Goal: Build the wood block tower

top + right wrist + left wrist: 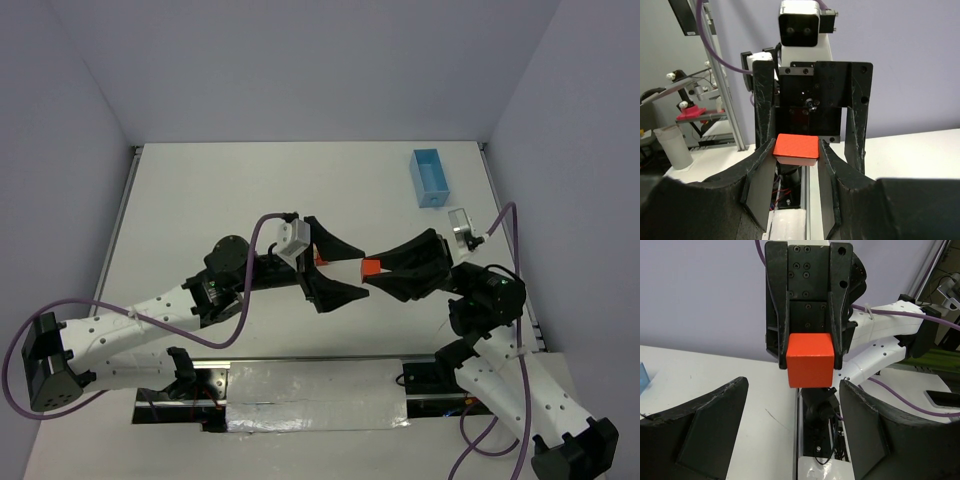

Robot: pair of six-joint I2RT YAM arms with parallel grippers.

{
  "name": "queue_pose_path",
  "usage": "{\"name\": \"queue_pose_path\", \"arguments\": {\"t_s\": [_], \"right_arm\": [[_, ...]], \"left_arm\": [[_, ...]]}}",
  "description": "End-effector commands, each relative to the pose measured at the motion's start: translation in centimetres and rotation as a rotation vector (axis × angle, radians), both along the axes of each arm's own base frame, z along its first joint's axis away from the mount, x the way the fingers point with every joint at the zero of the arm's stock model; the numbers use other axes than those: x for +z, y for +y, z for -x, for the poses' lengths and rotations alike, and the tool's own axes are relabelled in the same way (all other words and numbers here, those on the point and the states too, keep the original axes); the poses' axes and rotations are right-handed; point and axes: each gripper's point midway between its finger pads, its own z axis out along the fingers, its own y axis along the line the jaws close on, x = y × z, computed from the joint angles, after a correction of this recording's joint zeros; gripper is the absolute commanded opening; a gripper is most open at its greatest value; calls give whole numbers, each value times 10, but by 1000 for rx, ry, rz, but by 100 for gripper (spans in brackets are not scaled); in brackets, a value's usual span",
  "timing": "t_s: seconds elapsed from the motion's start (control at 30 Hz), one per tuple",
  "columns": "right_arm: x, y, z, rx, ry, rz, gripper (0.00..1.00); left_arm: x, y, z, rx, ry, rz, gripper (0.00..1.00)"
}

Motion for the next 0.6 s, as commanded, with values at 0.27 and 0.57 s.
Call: {"name": "queue_pose_path", "arguments": {"t_s": [0.27,0.57], "right_arm": [[-8,3,-5,-26,-22,6,13],[3,1,-1,-29,-31,-9,14]], "left_arm": [[48,9,9,-11,-68,115,76],[32,2,9,-36,-55,51,85]]}}
